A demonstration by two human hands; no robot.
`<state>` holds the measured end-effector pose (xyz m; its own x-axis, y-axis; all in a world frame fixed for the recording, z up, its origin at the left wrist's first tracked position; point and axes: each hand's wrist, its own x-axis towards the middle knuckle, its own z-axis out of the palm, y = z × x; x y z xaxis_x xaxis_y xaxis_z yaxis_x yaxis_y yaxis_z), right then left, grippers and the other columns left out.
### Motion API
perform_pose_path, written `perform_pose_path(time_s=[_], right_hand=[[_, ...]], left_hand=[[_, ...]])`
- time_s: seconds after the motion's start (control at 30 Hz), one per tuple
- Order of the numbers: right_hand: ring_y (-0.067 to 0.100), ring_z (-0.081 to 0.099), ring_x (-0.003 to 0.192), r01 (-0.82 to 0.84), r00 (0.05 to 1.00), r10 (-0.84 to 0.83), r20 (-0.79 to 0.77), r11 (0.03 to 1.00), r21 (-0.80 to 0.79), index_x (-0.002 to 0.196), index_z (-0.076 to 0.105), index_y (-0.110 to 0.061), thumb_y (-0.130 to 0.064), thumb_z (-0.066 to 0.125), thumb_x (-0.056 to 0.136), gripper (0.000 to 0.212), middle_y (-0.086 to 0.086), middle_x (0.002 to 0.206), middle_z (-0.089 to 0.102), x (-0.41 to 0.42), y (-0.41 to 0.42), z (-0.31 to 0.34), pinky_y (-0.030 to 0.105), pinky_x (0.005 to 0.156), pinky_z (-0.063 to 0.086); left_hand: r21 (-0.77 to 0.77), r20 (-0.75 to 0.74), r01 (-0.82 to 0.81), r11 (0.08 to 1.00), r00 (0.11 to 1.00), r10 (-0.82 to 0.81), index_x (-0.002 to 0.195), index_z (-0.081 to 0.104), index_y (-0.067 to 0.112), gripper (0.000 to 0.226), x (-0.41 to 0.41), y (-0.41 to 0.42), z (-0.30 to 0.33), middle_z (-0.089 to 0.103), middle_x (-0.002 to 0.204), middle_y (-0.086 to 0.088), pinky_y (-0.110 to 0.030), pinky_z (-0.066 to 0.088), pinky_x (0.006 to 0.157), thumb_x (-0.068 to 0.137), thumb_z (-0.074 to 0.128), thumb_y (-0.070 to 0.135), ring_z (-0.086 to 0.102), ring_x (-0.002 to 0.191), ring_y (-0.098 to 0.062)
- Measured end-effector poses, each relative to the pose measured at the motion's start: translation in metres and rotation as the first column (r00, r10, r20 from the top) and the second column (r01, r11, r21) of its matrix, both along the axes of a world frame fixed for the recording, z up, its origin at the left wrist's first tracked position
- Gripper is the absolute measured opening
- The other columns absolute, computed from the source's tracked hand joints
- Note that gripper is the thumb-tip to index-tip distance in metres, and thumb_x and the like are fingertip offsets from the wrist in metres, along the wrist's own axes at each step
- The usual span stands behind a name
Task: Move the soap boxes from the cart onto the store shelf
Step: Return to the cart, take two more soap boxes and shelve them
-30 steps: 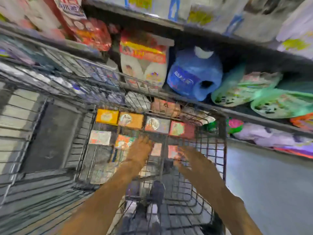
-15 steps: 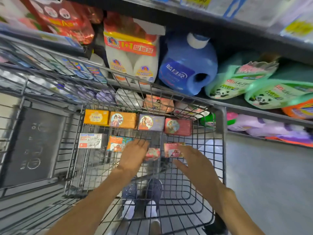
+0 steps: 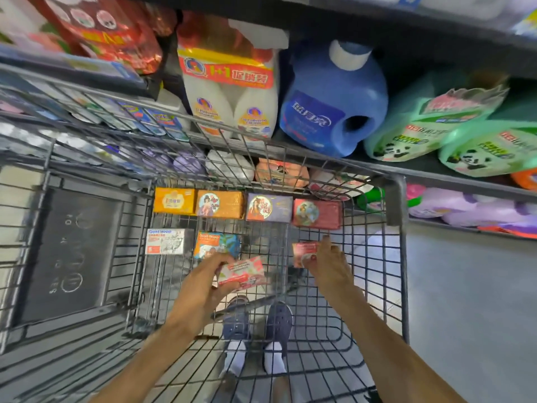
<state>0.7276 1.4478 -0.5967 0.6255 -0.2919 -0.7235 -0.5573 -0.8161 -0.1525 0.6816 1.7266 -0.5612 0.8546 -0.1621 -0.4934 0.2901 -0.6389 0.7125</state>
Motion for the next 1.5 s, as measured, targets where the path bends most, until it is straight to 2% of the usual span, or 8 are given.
perform_pose_path(time_s=[0.13,0.33,0.73,0.87,0.93,1.1,1.27,1.5], right_hand=[[0.023,0.06,0.105,0.094,0.985,-0.103,0.14,0.993,0.067,0.116,0.043,-0.019,-0.029,0.074,0.083,0.047,-0.001,0.112,0.063,-0.011,-0.006,-0.007,0.03,0.079,0.046],[0.002,0.064,0.076,0.17,0.945,-0.214,0.245,0.967,0.19,0.098,0.052,-0.026,-0.004,0.063,0.091,0.025,-0.005,0.096,0.064,-0.018,-0.011,0.005,0.007,0.052,0.043],[0.015,0.071,0.083,0.194,0.823,-0.455,0.339,0.787,0.586,0.106,0.069,-0.029,-0.005,0.07,0.086,0.031,-0.006,0.089,0.075,-0.029,-0.014,0.156,0.024,0.069,0.059],[-0.003,0.069,0.075,0.207,0.71,-0.606,0.359,0.667,0.716,0.104,0.067,-0.013,-0.009,0.084,0.074,0.035,-0.01,0.084,0.074,-0.036,-0.037,0.259,0.019,0.07,0.057],[0.005,0.068,0.077,0.181,0.613,-0.662,0.433,0.65,0.738,0.095,0.069,-0.014,-0.011,0.088,0.067,0.034,-0.004,0.085,0.075,-0.049,-0.059,0.309,0.031,0.075,0.057],[0.001,0.07,0.089,0.179,0.501,-0.657,0.563,0.715,0.676,0.101,0.071,-0.019,0.001,0.079,0.076,0.033,-0.011,0.092,0.077,-0.103,-0.136,0.416,0.018,0.08,0.054],[0.01,0.071,0.096,0.246,0.291,-0.717,0.634,0.696,0.674,0.105,0.069,-0.012,0.011,0.076,0.075,0.039,-0.002,0.097,0.078,-0.173,-0.228,0.494,0.017,0.078,0.054],[0.0,0.071,0.088,0.326,0.023,-0.766,0.642,0.613,0.72,0.109,0.067,-0.009,0.013,0.073,0.077,0.04,-0.007,0.095,0.077,-0.302,-0.342,0.574,0.014,0.071,0.054]], left_hand=[[-0.022,-0.083,-0.062,0.998,0.995,0.06,0.119,0.052,0.046,0.046,-0.005,0.002,-0.003,0.065,0.115,0.013,-0.031,0.061,0.078,0.089,0.075,0.021,0.069,0.095,-0.006],[-0.032,-0.128,-0.136,0.99,0.983,0.131,0.125,0.055,0.032,0.047,-0.003,-0.006,0.011,0.066,0.112,0.016,-0.017,0.056,0.069,0.087,0.077,0.015,0.071,0.09,-0.004],[-0.221,-0.114,-0.145,0.964,0.986,0.122,0.113,0.067,0.031,0.042,0.031,0.002,0.109,0.071,0.112,0.001,-0.038,0.06,0.086,0.08,0.082,0.01,0.068,0.1,-0.016],[-0.331,-0.018,-0.087,0.94,0.996,0.086,0.104,0.068,0.047,0.04,0.051,-0.02,0.191,0.071,0.112,0.013,-0.032,0.058,0.088,0.07,0.089,0.04,0.066,0.106,-0.011],[-0.372,0.039,-0.037,0.928,0.998,0.055,0.107,0.069,0.044,0.051,0.061,-0.041,0.231,0.072,0.108,0.012,-0.031,0.056,0.087,0.062,0.089,0.057,0.065,0.103,-0.011],[-0.408,0.156,0.166,0.898,0.982,-0.111,0.106,0.069,0.016,0.041,0.077,-0.123,0.334,0.073,0.095,-0.001,-0.013,0.051,0.073,0.07,0.089,0.017,0.065,0.089,-0.015],[-0.38,0.329,0.476,0.793,0.871,-0.365,0.108,0.071,0.031,0.04,0.077,-0.232,0.431,0.076,0.106,0.013,-0.025,0.056,0.088,0.073,0.088,0.041,0.071,0.102,-0.005],[-0.439,0.481,0.709,0.551,0.704,-0.523,0.104,0.073,0.04,0.058,0.016,-0.41,0.526,0.076,0.107,0.004,-0.038,0.06,0.086,0.054,0.085,0.069,0.072,0.098,-0.013]])
